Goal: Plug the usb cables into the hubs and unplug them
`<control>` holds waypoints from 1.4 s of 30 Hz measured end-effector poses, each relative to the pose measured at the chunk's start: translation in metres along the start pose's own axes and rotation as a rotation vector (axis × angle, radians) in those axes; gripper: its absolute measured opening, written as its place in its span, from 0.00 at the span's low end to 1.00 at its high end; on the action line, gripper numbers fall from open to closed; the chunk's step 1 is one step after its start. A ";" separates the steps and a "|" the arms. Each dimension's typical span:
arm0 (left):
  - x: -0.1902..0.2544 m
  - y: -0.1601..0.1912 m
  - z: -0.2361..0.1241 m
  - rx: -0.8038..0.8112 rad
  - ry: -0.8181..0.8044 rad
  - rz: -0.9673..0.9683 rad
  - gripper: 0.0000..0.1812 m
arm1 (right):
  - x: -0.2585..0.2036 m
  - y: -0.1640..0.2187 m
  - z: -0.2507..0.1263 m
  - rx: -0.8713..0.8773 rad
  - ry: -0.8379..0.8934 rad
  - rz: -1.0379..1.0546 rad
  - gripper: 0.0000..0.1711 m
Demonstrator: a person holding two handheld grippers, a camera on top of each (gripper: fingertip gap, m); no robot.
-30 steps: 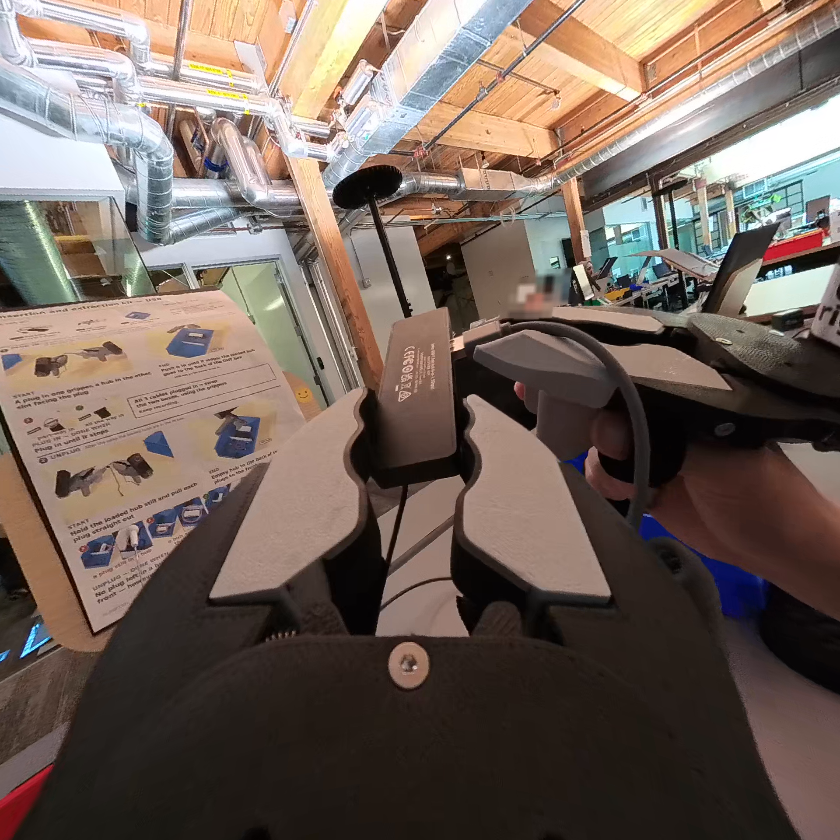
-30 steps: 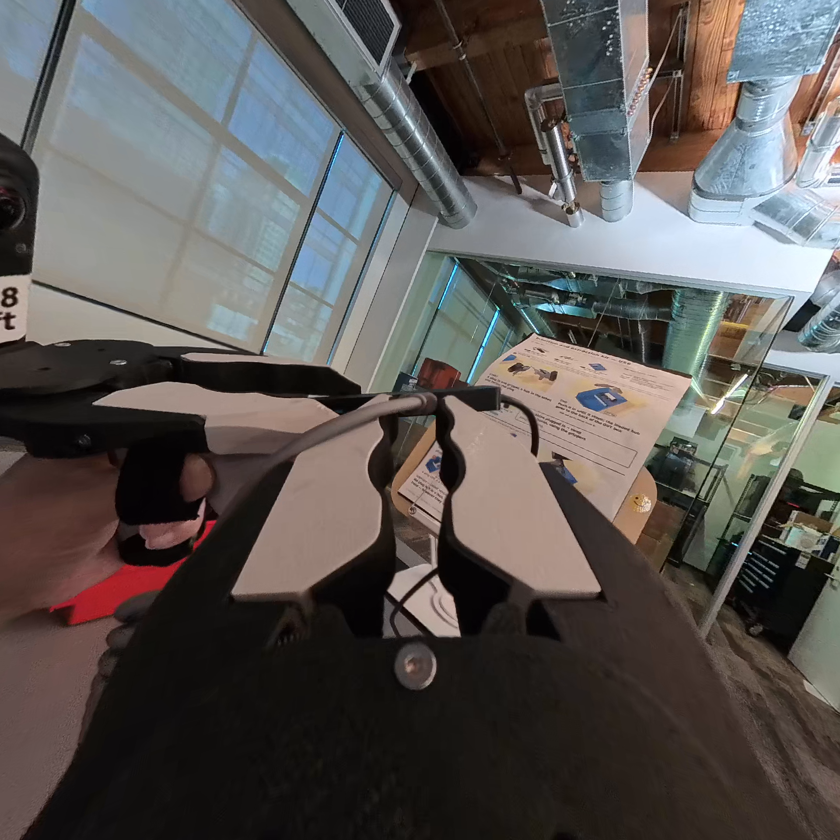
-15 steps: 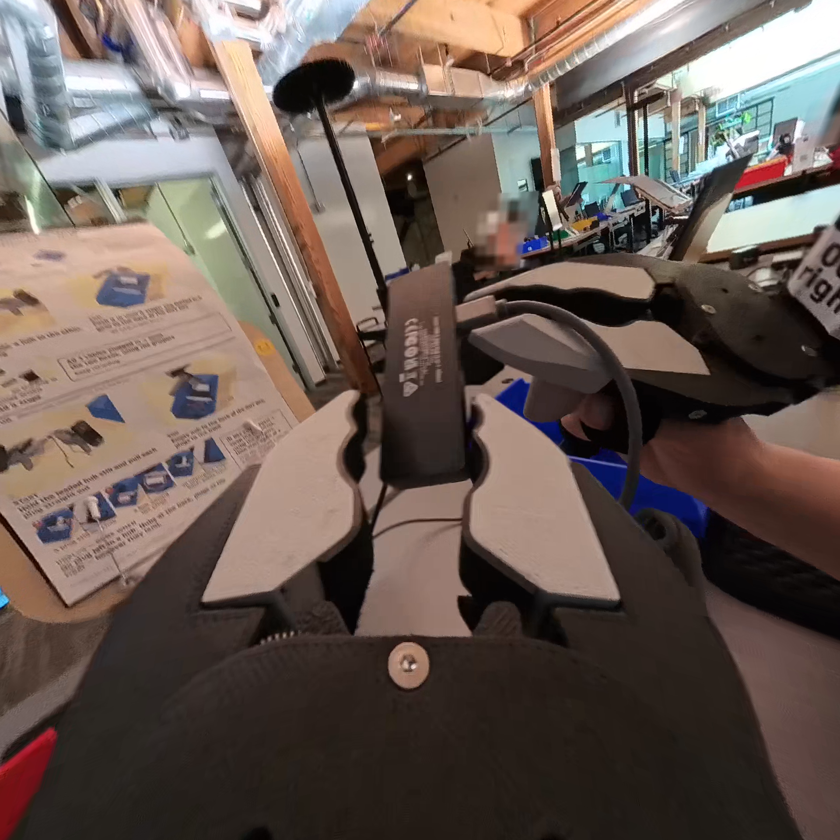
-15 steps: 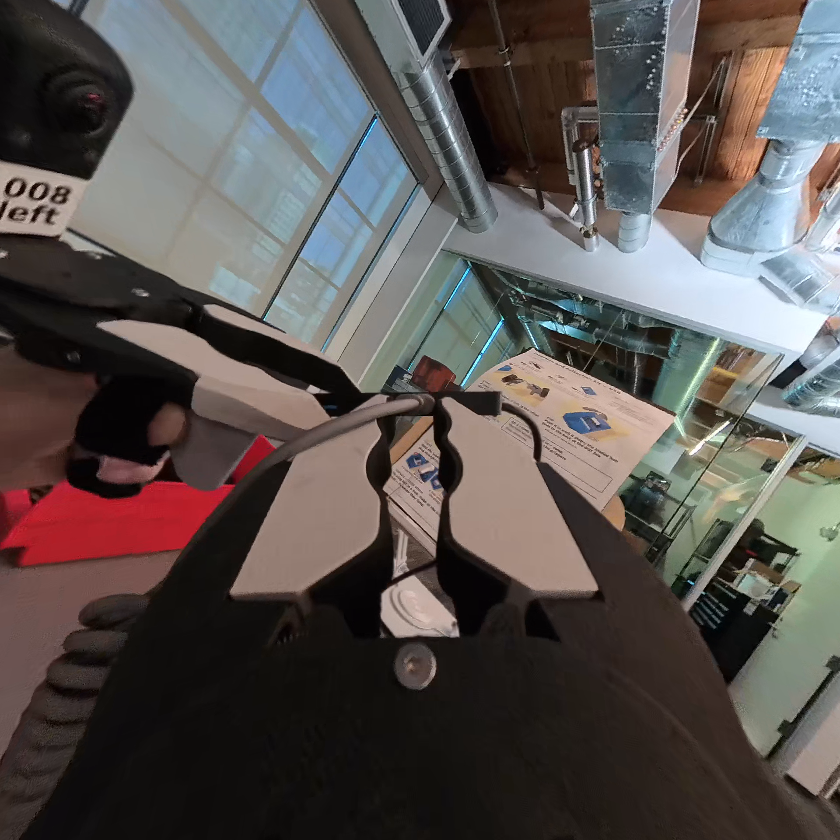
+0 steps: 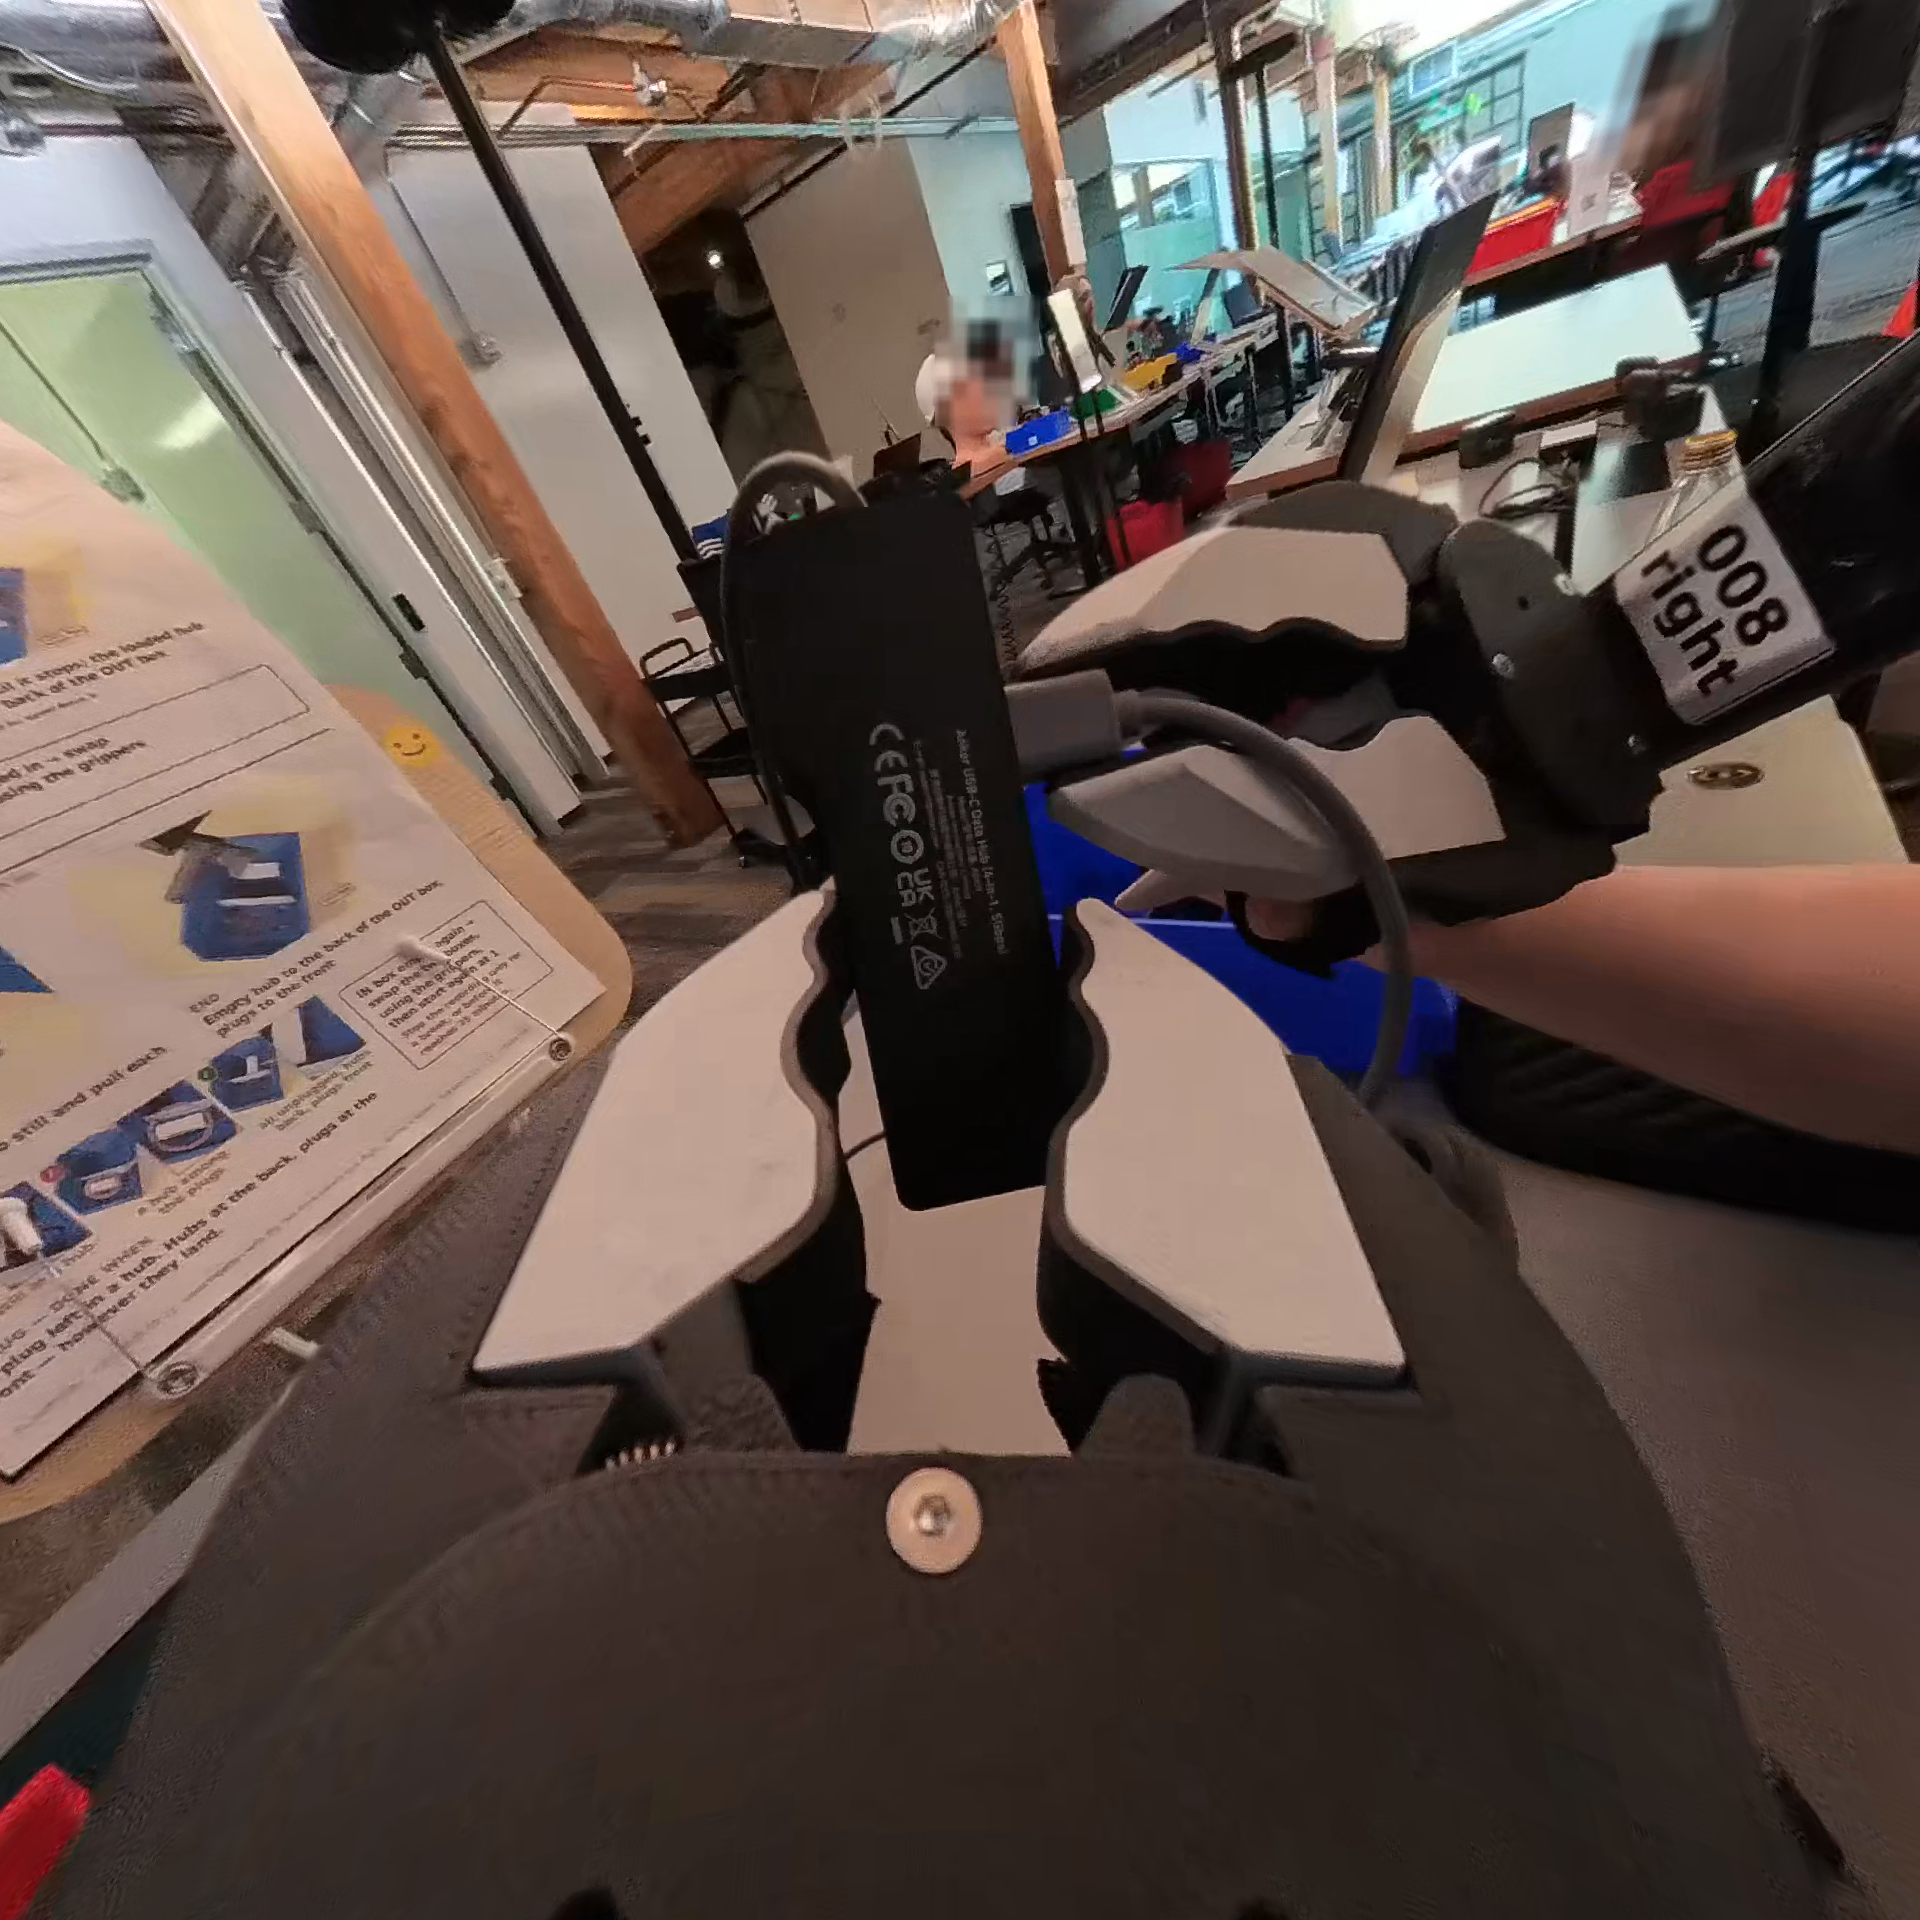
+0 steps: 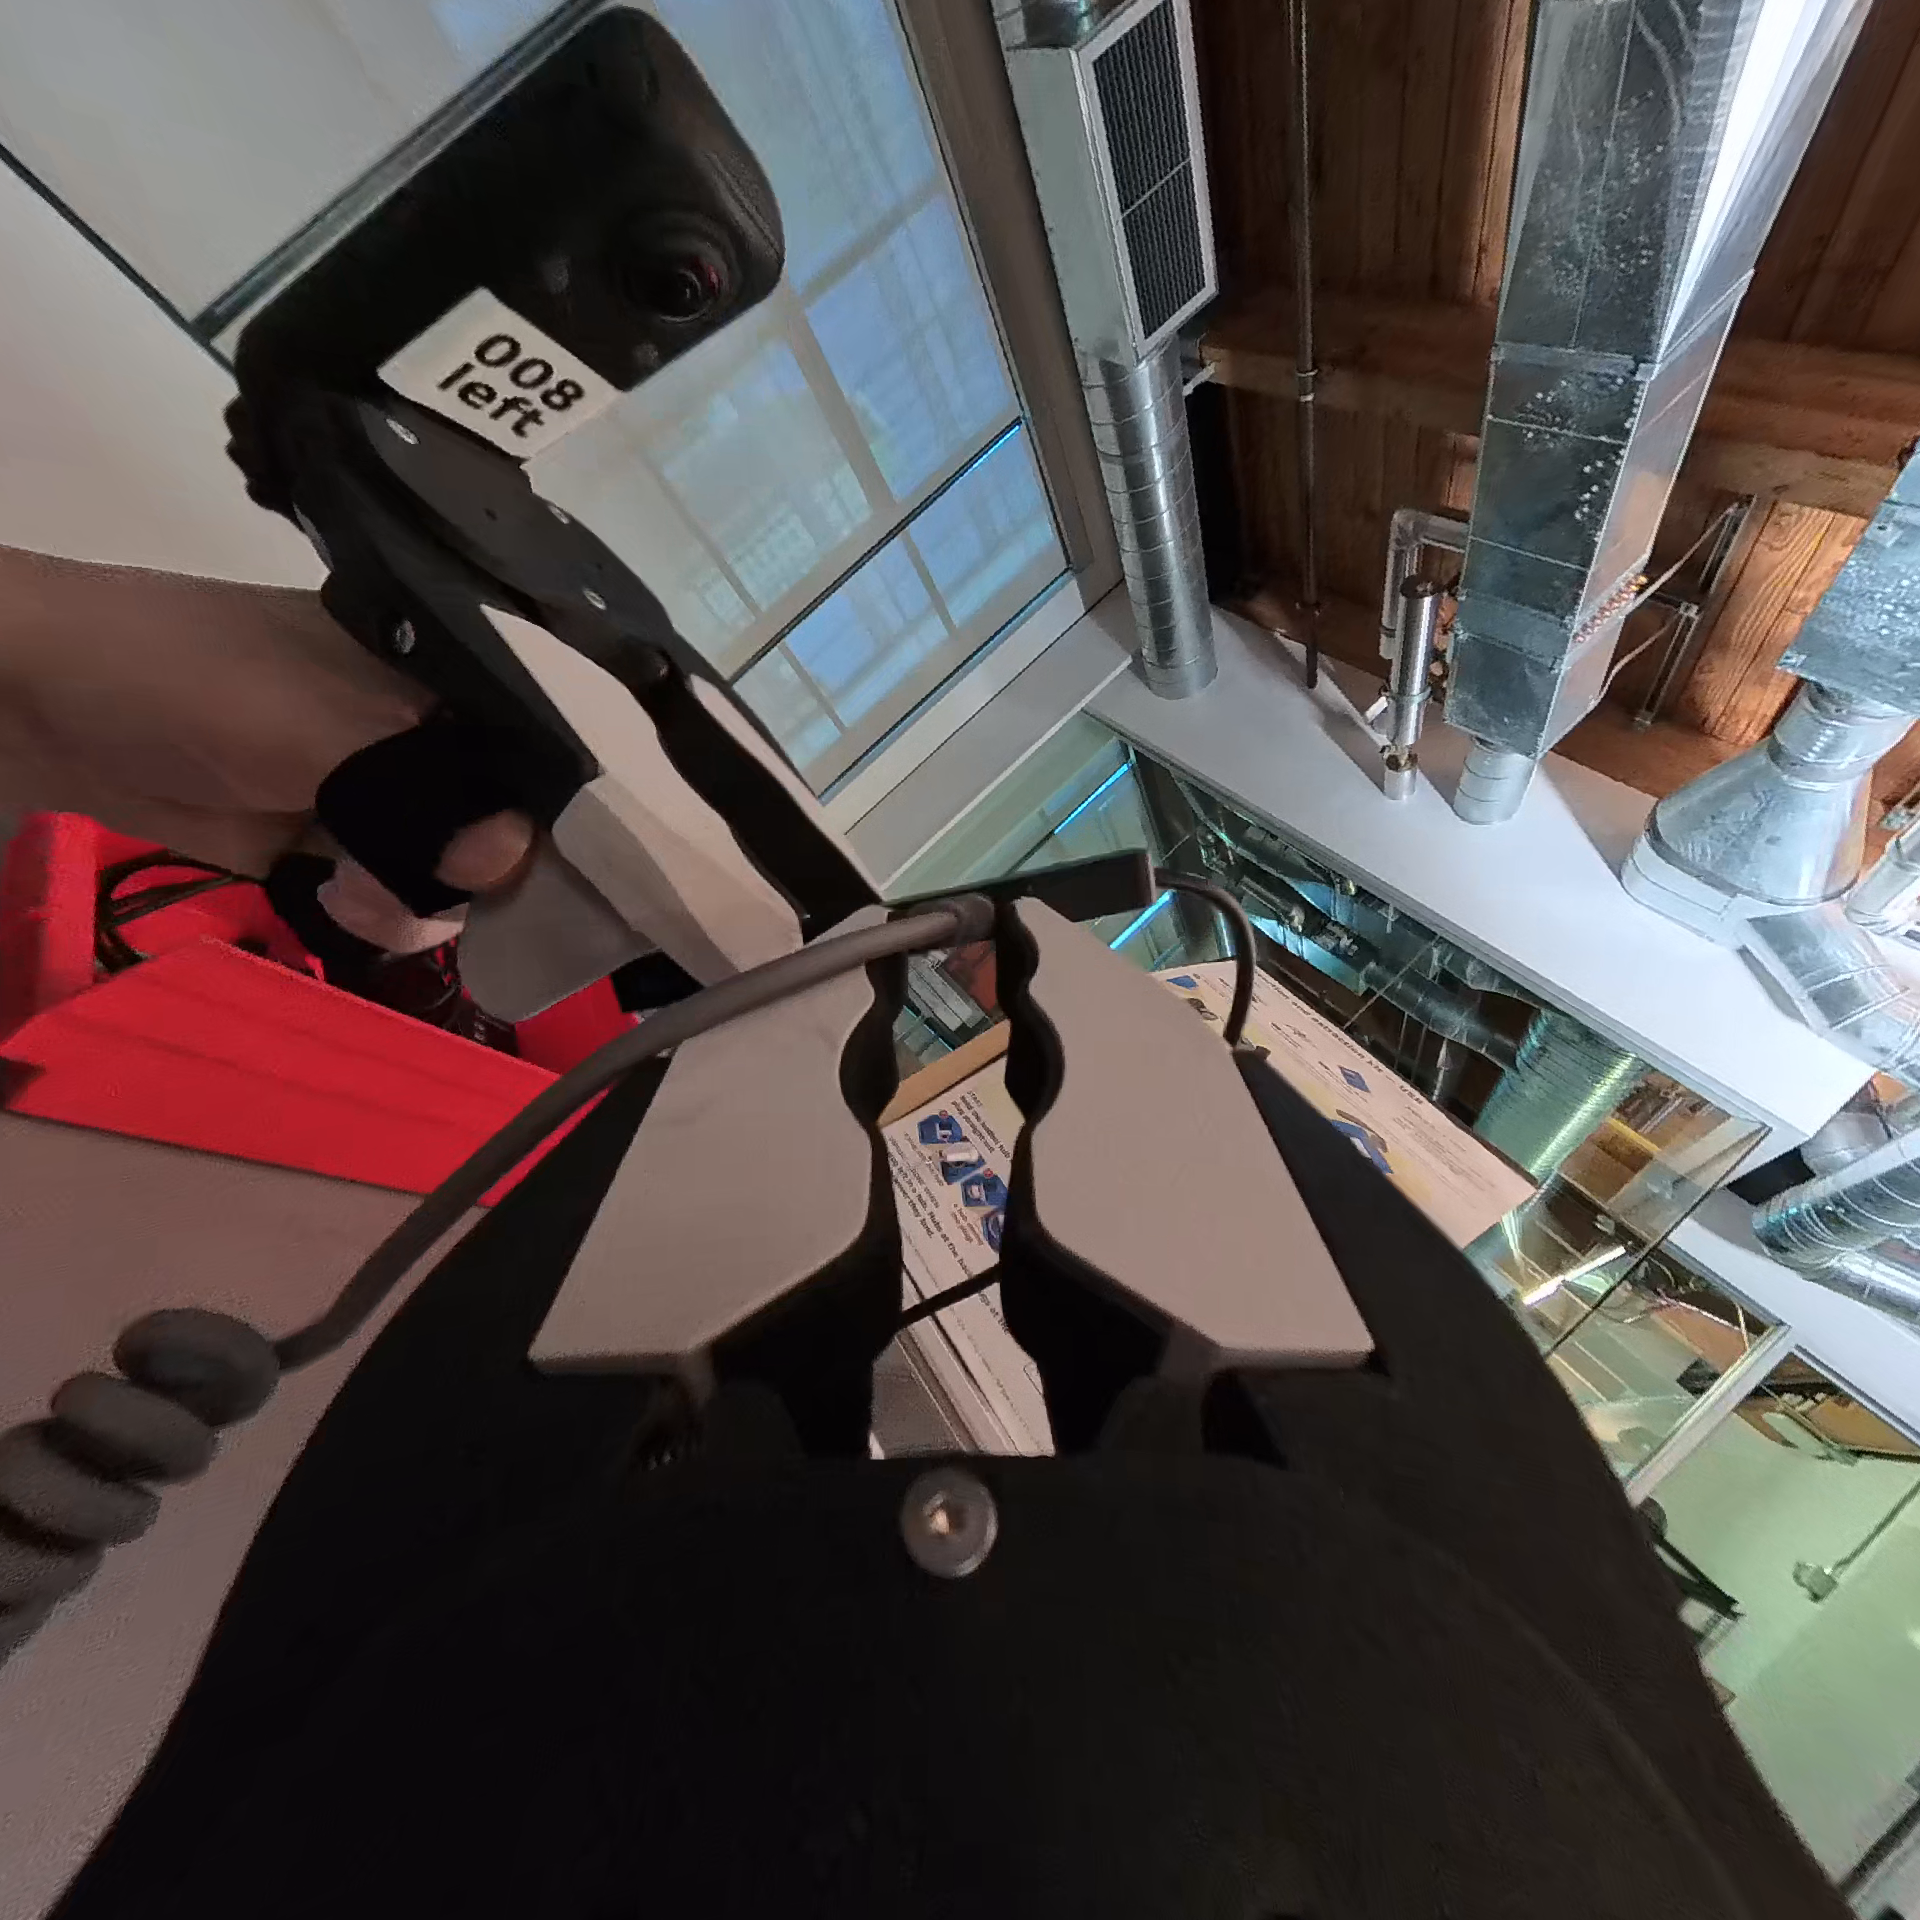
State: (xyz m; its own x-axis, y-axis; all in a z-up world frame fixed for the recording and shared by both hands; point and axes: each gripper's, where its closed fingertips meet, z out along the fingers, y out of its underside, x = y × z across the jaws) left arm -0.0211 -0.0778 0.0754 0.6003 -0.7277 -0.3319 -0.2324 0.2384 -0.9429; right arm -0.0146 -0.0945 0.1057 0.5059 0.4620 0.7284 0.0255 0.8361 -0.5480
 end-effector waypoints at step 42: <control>-0.045 0.010 -0.038 -0.065 -0.010 -0.049 0.30 | 0.012 0.074 -0.005 -0.188 -0.479 1.581 0.07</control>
State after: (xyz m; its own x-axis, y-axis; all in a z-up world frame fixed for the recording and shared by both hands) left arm -0.0796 -0.0672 0.0816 0.6198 -0.7308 -0.2861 -0.2516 0.1603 -0.9545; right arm -0.0019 -0.0281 0.0718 -0.1603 0.8358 -0.5251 -0.1064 -0.5435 -0.8327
